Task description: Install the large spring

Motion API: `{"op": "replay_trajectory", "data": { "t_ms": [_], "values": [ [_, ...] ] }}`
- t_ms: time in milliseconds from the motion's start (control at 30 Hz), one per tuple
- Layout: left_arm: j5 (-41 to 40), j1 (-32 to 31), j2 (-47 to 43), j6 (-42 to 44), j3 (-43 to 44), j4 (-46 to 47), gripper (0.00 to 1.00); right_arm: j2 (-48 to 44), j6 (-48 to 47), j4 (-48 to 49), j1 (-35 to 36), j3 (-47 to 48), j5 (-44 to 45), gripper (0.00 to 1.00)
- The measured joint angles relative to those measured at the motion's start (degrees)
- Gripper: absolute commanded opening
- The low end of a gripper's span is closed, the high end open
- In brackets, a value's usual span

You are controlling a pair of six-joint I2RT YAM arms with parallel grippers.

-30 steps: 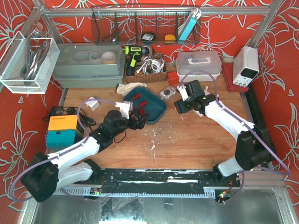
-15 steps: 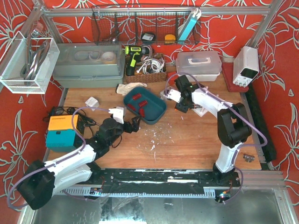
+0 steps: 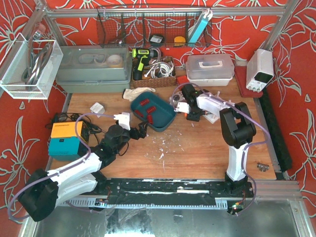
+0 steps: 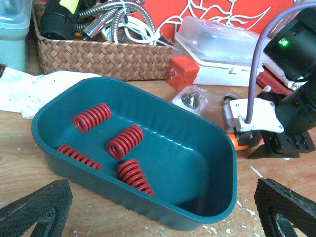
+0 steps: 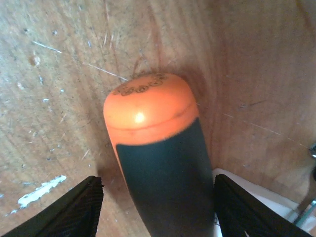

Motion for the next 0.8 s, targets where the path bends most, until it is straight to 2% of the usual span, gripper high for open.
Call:
{"op": "replay_trajectory", "data": {
  "t_ms": [300,433,567,800],
  "values": [
    [-0.44,0.00,0.02,-0.04,-0.31,0.92,1.00,2.51,-2.82,1.73,0.00,0.83,2.86,0.53],
    [-0.55,0.00,0.39,-0.07,-0.74,1.27,1.00,3.10,-3.96,1.90,0.00,1.42,3.87,0.45],
    [-0.59,0.00,0.90,-0.09,-0.74,1.75,1.00,3.23,-4.81,1.53,0.00,1.68,4.28,0.30],
    [-1.60,0.00,0.90,-0.26,-1.31,2.80,1.00,3.23,-5.05,0.17,0.02,2.23,5.18,0.16]
  ]
}}
